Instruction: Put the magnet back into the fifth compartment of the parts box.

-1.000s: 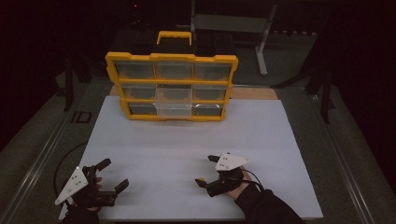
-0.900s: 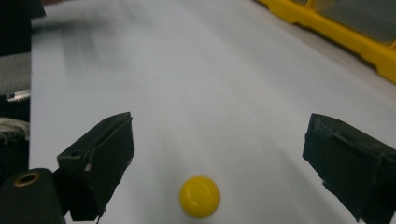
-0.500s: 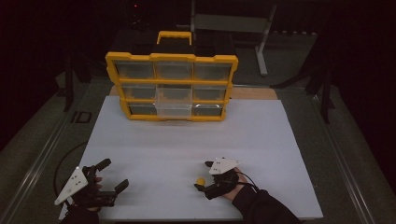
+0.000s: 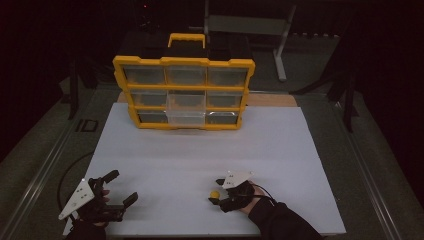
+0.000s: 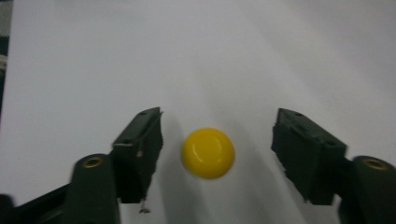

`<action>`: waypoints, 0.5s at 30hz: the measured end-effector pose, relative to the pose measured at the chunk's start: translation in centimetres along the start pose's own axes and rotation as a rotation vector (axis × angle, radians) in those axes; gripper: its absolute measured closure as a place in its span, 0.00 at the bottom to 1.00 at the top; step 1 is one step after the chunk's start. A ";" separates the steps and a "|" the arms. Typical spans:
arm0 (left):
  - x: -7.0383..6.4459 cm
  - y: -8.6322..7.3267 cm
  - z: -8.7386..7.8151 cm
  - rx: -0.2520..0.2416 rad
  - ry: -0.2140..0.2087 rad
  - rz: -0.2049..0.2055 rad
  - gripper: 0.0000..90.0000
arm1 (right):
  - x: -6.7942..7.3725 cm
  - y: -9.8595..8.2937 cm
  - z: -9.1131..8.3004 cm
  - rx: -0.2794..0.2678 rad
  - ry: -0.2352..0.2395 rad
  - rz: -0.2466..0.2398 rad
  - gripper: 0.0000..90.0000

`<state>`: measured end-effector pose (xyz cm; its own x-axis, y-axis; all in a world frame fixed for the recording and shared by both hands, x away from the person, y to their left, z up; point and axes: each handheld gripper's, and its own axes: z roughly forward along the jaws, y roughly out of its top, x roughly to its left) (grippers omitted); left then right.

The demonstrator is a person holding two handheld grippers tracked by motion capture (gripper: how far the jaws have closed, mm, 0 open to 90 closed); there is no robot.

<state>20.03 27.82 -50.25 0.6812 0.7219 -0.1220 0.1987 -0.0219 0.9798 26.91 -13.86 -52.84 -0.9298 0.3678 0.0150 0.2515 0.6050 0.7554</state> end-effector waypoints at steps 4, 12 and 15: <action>0.0 0.0 0.0 0.001 0.000 -0.001 0.00 | 0.1 0.0 0.3 0.020 0.014 -0.021 0.51; 0.0 0.0 0.0 0.000 0.001 -0.002 0.00 | 0.1 0.1 0.5 0.048 0.021 -0.047 0.60; 0.0 0.0 0.0 0.002 0.001 -0.001 0.00 | -0.1 0.2 0.5 0.058 0.034 -0.039 0.61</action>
<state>20.03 27.84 -50.23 0.6805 0.7223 -0.1231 0.2008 -0.0223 0.9794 27.16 -13.39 -53.02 -0.9475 0.3196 0.0096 0.2294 0.6586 0.7167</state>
